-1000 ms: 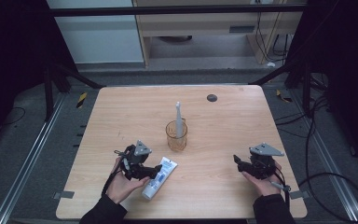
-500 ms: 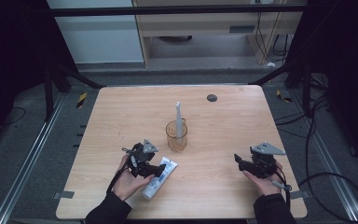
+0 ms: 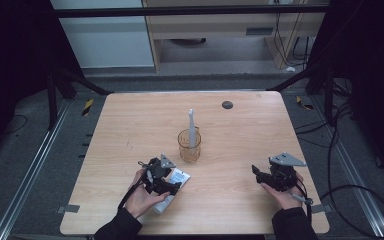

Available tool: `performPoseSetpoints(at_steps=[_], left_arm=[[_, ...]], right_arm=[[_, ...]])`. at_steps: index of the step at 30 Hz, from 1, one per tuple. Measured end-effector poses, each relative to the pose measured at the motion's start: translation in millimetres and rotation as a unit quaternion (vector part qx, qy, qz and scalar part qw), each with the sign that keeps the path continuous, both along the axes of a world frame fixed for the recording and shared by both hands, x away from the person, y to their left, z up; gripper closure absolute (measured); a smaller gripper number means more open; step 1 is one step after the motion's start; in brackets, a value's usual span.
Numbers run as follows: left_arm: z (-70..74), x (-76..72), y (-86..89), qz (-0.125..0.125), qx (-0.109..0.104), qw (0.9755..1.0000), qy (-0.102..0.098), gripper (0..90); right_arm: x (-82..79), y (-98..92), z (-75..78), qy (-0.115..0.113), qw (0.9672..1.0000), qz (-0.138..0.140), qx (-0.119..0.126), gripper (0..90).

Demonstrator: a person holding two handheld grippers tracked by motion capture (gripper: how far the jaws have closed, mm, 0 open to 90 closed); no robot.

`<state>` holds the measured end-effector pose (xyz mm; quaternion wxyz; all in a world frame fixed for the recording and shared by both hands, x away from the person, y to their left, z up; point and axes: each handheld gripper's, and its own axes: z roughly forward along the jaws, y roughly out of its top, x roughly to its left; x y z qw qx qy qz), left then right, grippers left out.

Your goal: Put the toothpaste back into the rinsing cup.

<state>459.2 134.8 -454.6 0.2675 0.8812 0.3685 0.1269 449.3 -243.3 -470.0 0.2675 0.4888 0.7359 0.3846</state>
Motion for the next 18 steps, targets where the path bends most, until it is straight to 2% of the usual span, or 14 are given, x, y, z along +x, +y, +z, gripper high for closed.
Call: performPoseSetpoints(at_steps=[5, 9, 18], left_arm=[[-1.4, 1.9, -0.4, 0.006, 0.005, 0.9999, 0.011, 30.6], [-1.8, 2.4, -1.7, 0.009, 0.002, 0.9998, 0.017, 30.4], [-9.1, 7.3, -12.9, 0.015, 0.02, 0.9991, 0.035, 29.6]], right_arm=[[0.6, -0.8, -0.5, 0.002, 1.0, 0.0, 0.003, 29.6], [1.0, 0.6, -1.3, 0.004, 1.0, 0.002, -0.001, 29.6], [0.6, 1.0, -0.6, 0.003, 1.0, 0.002, 0.002, 29.6]])
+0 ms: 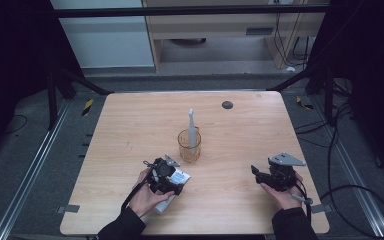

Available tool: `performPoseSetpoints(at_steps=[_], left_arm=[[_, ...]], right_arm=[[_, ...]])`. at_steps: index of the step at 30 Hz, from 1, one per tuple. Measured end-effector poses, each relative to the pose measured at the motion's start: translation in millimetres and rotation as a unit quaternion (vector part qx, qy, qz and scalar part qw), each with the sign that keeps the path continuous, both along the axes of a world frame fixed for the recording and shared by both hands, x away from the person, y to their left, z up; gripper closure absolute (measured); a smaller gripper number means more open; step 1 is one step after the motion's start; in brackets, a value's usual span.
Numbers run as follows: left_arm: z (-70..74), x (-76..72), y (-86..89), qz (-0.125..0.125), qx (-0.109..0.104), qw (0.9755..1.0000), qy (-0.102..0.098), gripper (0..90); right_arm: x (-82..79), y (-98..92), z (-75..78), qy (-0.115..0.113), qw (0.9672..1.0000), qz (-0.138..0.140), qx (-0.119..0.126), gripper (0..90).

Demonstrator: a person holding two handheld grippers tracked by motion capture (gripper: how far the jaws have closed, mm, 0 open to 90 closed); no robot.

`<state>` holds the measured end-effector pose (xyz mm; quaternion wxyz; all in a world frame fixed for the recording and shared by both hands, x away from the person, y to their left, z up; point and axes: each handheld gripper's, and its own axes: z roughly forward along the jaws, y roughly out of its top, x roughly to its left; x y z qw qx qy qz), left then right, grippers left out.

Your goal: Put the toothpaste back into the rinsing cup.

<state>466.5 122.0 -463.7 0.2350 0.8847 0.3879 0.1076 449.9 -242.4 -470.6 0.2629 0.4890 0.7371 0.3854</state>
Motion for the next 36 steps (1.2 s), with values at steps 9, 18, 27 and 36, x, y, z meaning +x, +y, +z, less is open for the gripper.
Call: performPoseSetpoints(at_steps=[9, 18, 27, 36], left_arm=[[-6.4, 4.8, -3.7, 0.007, 0.016, 0.9998, 0.006, 29.0], [-11.0, 7.5, -4.7, 0.014, 0.012, 0.9997, 0.016, 30.4], [-12.6, 10.3, -7.7, 0.023, 0.015, 0.9992, 0.029, 34.2], [-11.1, 8.6, -7.9, 0.037, 0.012, 0.9986, 0.035, 40.1]], right_arm=[[0.8, 1.1, -0.9, 0.002, 1.0, 0.002, -0.002, 29.6], [1.3, 0.8, -1.3, 0.004, 1.0, 0.002, -0.003, 29.7], [0.8, 0.1, -0.6, 0.003, 1.0, 0.001, -0.001, 29.7], [1.0, -0.5, -0.7, 0.003, 1.0, 0.0, -0.001, 29.7]])
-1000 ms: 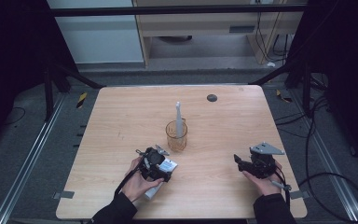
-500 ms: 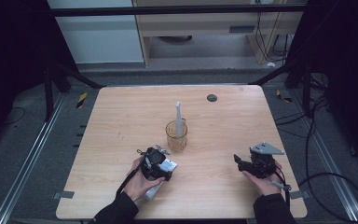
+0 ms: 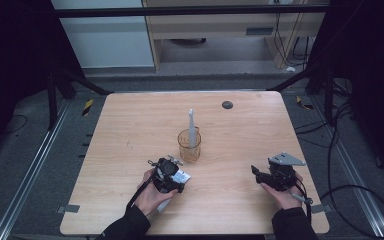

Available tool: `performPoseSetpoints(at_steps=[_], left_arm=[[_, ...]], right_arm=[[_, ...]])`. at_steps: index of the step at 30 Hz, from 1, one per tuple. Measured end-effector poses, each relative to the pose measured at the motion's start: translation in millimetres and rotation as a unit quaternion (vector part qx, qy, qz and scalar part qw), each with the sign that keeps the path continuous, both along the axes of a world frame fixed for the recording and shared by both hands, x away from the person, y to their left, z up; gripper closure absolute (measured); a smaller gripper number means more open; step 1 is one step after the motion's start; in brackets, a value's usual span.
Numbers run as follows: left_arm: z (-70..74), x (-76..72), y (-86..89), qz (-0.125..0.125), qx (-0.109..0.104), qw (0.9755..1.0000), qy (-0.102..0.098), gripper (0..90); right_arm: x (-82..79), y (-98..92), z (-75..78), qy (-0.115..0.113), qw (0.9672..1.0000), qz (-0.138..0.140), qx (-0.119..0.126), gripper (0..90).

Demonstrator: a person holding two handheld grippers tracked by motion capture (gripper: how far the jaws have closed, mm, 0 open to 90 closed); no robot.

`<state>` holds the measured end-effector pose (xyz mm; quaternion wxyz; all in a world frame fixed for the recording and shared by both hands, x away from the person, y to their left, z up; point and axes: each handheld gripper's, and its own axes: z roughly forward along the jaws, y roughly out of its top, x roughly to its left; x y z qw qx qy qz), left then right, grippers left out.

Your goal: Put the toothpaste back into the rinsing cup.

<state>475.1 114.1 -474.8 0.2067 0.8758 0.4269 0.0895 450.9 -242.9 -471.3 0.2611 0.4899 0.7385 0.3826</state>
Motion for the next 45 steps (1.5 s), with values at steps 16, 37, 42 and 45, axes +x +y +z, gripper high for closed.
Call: performPoseSetpoints(at_steps=[16, 37, 42, 45], left_arm=[[8.9, 1.5, 7.9, -0.001, -0.027, 0.9995, 0.017, 64.5], [52.2, -10.8, 30.4, -0.001, -0.101, 0.9922, -0.074, 69.1], [67.0, -9.2, 44.6, 0.015, -0.116, 0.9885, -0.096, 69.2], [72.8, -9.6, 49.1, 0.023, -0.124, 0.986, -0.109, 69.2]], right_arm=[[0.1, -0.8, 0.2, -0.001, 1.0, 0.003, -0.001, 31.4], [0.6, -4.0, -1.1, -0.003, 1.0, 0.003, -0.004, 32.5], [-0.3, -4.2, -1.4, -0.008, 1.0, 0.001, -0.003, 32.4], [-0.3, -4.2, -1.4, -0.009, 0.9999, 0.0, -0.004, 32.2]])
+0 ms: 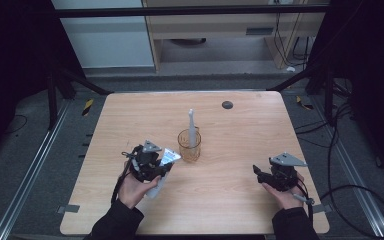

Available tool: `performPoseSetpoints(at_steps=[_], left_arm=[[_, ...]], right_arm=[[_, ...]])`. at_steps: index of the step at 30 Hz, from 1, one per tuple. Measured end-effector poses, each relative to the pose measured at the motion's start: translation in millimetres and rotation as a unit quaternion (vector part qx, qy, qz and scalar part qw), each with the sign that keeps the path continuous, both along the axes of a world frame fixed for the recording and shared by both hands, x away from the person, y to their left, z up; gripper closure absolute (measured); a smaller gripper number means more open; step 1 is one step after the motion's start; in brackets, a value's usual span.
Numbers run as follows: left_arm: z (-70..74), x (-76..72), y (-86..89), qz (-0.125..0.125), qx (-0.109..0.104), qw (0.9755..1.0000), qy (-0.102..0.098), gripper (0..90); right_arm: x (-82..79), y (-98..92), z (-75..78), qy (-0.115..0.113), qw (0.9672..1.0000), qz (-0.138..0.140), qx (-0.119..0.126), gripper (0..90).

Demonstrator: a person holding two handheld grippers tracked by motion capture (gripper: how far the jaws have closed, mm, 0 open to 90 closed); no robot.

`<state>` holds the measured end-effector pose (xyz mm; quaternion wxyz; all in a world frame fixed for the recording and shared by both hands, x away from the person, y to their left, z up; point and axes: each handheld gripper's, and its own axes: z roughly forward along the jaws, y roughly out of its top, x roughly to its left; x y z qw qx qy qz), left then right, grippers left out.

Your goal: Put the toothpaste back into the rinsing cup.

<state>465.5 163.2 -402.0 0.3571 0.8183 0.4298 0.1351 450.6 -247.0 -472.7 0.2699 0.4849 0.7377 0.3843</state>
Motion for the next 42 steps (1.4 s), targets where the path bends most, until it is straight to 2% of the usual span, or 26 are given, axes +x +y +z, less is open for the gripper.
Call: performPoseSetpoints(at_steps=[3, 8, 13, 14, 16, 19, 23, 28, 31, 32, 39, 40, 41, 42], left_arm=[[8.9, 0.9, 7.5, 0.014, -0.011, 0.9995, -0.028, 69.2], [14.9, 7.1, 15.6, 0.029, -0.012, 0.9984, -0.048, 69.2], [23.3, 14.3, 17.3, 0.04, -0.023, 0.9966, -0.068, 69.2], [27.2, 17.9, 15.9, 0.043, -0.028, 0.9956, -0.078, 69.2], [29.8, 20.3, 14.7, 0.045, -0.032, 0.9951, -0.082, 69.2], [36.1, 24.6, 11.2, 0.05, -0.037, 0.9933, -0.098, 69.2], [46.1, 33.3, 5.4, 0.06, -0.051, 0.9887, -0.128, 69.2], [49.0, 41.7, 2.2, 0.066, -0.066, 0.9863, -0.136, 69.2], [49.2, 49.3, -0.6, 0.074, -0.078, 0.9834, -0.146, 69.2], [49.2, 49.3, -0.6, 0.074, -0.078, 0.9834, -0.146, 69.2], [48.0, 61.2, -6.7, 0.083, -0.092, 0.9787, -0.164, 69.3], [47.6, 62.5, -7.3, 0.084, -0.095, 0.9779, -0.166, 69.3], [46.8, 64.9, -8.7, 0.086, -0.103, 0.9758, -0.172, 69.3], [46.8, 64.9, -8.7, 0.086, -0.103, 0.9758, -0.172, 69.3]], right_arm=[[0.3, 0.2, -0.5, -0.002, 1.0, -0.003, 0.0, 31.5], [-0.6, 1.0, 0.3, -0.008, 1.0, -0.002, -0.001, 31.0], [0.2, 1.3, -1.7, -0.007, 1.0, -0.004, -0.004, 30.5], [0.2, 1.3, -2.0, -0.009, 0.9999, -0.004, -0.005, 30.4], [0.0, 1.4, -1.8, -0.009, 0.9999, -0.004, -0.005, 30.3], [0.0, 1.1, -1.9, -0.011, 0.9999, -0.004, -0.007, 29.9], [0.5, 1.3, -3.3, -0.011, 0.9999, -0.004, -0.01, 29.3], [0.7, 1.1, -3.9, -0.013, 0.9998, -0.003, -0.014, 28.9], [1.3, 1.3, -4.8, -0.011, 0.9999, -0.001, -0.013, 28.6], [1.6, 1.2, -5.3, -0.012, 0.9998, 0.0, -0.015, 28.6], [1.6, 2.3, -5.9, -0.01, 0.9999, 0.001, -0.013, 28.3], [1.7, 2.0, -6.0, -0.01, 0.9999, 0.002, -0.014, 28.2], [1.9, 1.5, -6.2, -0.011, 0.9998, 0.002, -0.014, 28.2], [2.1, 1.3, -6.4, -0.012, 0.9998, 0.003, -0.015, 28.2]])
